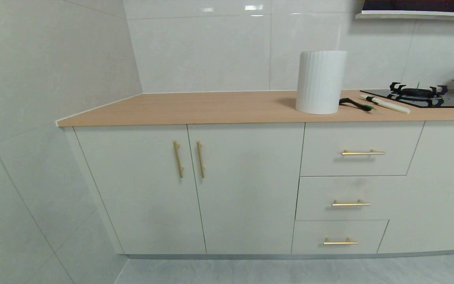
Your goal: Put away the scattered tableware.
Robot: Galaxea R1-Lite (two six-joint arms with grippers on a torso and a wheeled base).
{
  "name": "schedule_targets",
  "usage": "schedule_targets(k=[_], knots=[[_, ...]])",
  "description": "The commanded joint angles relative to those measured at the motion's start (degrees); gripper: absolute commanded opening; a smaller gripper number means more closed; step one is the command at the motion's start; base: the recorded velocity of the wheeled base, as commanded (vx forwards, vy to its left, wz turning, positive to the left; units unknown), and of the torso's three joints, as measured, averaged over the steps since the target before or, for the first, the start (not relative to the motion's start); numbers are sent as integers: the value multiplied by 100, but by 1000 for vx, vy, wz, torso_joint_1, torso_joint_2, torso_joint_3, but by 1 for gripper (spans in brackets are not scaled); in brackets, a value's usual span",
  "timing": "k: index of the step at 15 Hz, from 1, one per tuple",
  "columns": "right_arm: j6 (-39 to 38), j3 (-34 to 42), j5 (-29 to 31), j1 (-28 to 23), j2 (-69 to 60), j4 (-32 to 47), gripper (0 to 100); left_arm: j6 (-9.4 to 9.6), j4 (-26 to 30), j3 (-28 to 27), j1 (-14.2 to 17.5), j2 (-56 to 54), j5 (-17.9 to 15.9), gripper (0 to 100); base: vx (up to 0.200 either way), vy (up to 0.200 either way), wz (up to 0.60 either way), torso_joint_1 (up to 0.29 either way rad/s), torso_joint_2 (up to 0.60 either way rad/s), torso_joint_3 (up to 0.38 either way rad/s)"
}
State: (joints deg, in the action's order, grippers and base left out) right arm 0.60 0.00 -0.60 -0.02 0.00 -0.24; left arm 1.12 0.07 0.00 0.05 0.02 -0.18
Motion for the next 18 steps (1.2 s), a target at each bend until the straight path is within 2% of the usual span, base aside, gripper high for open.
schedule_targets(k=[1,7,14,18], knots=[[2,0,-2,2,9,-2,100,2,1,0,4,-2,1,100,0,-200,0,2,2,2],[-7,0,7,2,9,-2,100,-7,1,0,4,-2,1,100,0,-200,0,2,2,3],[-16,0,16,2,9,-2,100,-7,1,0,4,-2,1,100,0,0,0,0,0,0],[-16,0,16,2,9,-2,100,2,1,0,4,-2,1,100,200,0,0,-1,5,0]])
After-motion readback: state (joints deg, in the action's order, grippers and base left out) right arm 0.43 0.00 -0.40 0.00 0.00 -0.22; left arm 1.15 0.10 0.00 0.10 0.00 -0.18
